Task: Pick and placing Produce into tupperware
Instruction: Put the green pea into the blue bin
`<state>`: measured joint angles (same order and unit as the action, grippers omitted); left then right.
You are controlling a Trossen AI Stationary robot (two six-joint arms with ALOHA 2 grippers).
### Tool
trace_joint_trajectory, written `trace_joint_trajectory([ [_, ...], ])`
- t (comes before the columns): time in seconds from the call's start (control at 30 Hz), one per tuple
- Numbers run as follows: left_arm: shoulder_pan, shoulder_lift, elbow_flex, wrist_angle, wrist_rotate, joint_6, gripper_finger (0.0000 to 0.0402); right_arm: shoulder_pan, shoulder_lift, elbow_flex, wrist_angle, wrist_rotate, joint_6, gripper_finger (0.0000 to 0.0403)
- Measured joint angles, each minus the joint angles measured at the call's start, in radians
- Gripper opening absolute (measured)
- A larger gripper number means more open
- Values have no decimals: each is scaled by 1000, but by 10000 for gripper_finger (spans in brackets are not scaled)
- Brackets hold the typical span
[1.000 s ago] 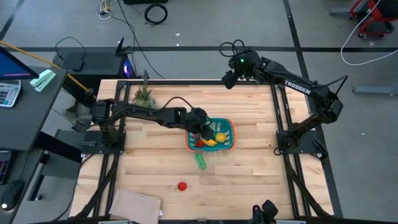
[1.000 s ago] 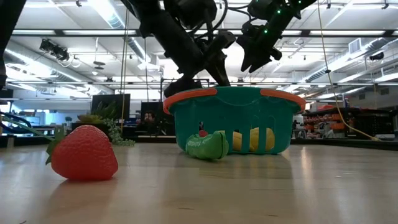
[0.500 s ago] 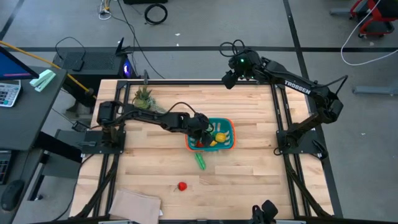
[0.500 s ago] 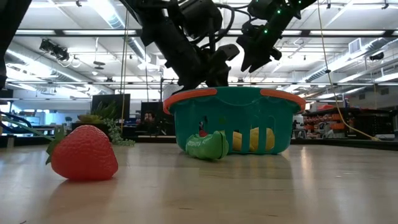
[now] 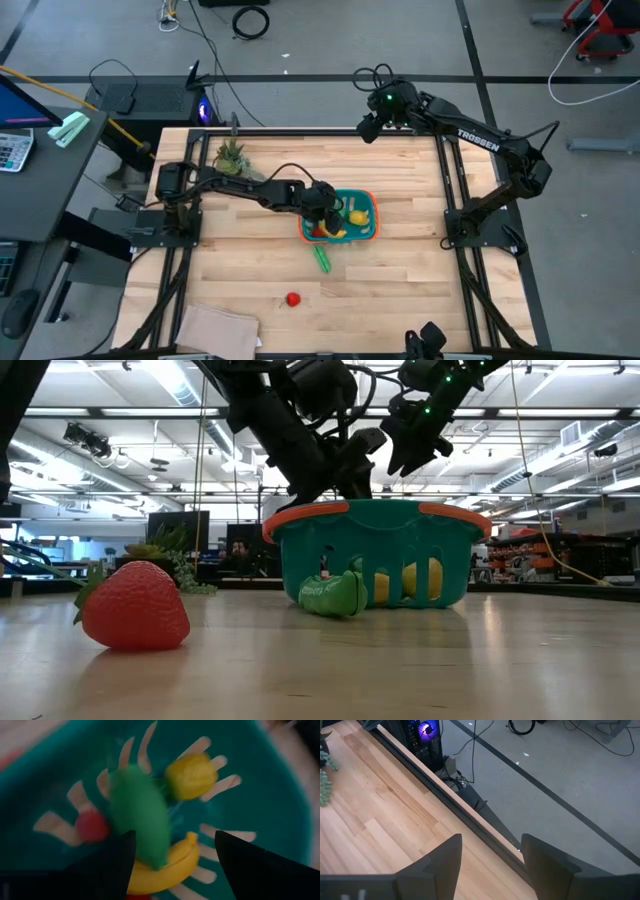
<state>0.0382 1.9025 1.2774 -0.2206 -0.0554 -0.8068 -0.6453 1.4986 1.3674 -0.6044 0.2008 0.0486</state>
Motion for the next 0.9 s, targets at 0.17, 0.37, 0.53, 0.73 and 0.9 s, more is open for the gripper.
trace_joint_trajectory([
  [0.17, 38, -67, 0, 23, 37, 42, 266, 0, 0, 0, 0, 0, 0, 214],
  [0.37, 93, -191, 1, -6, 129, 77, 254, 0, 0, 0, 0, -28, -46, 214],
  [0.53, 105, -291, 1, -56, 233, 93, 245, 16, 0, 0, 0, -255, -125, 214],
  [0.73, 83, -393, 1, -223, 317, 73, 231, 107, -17, 0, 1, -577, -67, 214],
  [0.9, 48, -452, 1, -380, 330, 87, 219, 239, -40, 1, -4, -762, 41, 214],
])
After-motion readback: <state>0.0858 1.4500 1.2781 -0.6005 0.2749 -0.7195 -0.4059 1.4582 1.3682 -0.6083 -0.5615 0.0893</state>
